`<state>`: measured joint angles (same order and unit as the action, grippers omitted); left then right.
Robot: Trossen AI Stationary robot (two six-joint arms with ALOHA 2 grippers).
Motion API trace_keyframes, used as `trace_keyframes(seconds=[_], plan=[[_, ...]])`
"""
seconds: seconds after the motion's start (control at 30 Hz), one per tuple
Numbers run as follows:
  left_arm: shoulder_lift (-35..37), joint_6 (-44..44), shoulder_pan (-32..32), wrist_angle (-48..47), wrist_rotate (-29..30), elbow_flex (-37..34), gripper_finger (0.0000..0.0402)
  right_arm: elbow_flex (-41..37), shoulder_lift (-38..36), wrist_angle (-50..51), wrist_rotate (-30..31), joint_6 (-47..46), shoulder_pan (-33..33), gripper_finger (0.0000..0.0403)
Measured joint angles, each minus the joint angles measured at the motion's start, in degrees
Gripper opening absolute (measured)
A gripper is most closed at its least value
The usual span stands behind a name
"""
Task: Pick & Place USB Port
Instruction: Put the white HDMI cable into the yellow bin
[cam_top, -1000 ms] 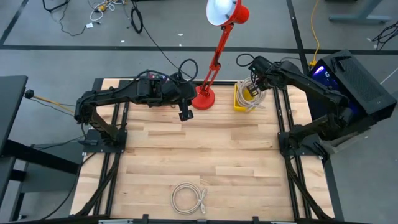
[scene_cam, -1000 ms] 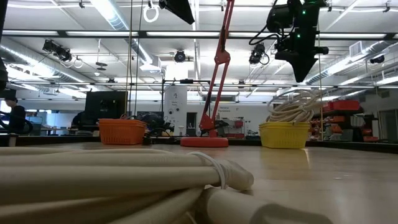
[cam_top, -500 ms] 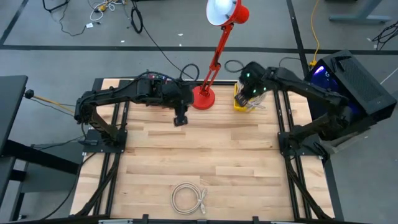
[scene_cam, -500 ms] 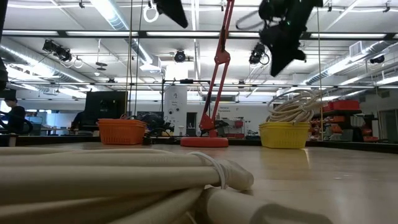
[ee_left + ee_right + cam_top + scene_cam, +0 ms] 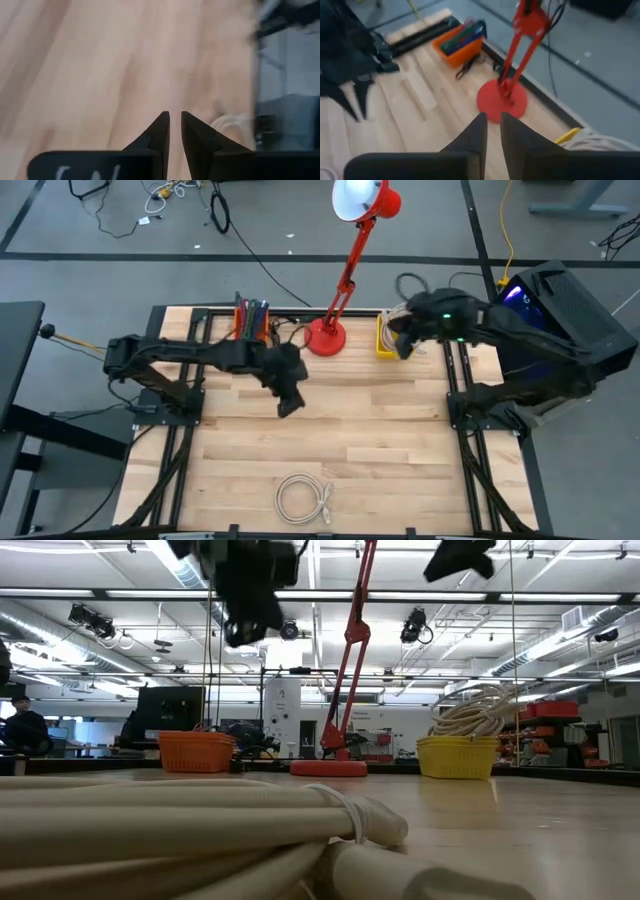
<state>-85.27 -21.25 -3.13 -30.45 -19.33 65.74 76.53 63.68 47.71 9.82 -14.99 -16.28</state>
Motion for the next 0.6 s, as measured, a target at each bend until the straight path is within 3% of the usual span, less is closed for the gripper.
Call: trace_keyframes(seconds=[0.13, 0.3, 0.43, 0.6], plan=[[-0.27, -3.91, 3.79, -4.15, 0.23, -6.99, 0.0038, 0.00, -5.36, 2.06, 0.26, 0.74, -0.04, 0.0055], [-0.25, -8.97, 11.33, 6.24, -2.27, -16.28, 0.0034, 0.00, -9.72, 4.79, 0.25, 2.16, -0.06, 0.0055], [-0.23, -18.39, 15.81, 14.13, -3.44, -18.27, 0.0069, 0.00, -11.26, 6.33, 0.02, 3.43, -0.06, 0.0055], [-0.24, -28.12, 19.03, 15.14, 1.56, -18.02, 0.0131, 0.00, -11.13, 7.66, -0.31, 5.45, -0.06, 0.0055]])
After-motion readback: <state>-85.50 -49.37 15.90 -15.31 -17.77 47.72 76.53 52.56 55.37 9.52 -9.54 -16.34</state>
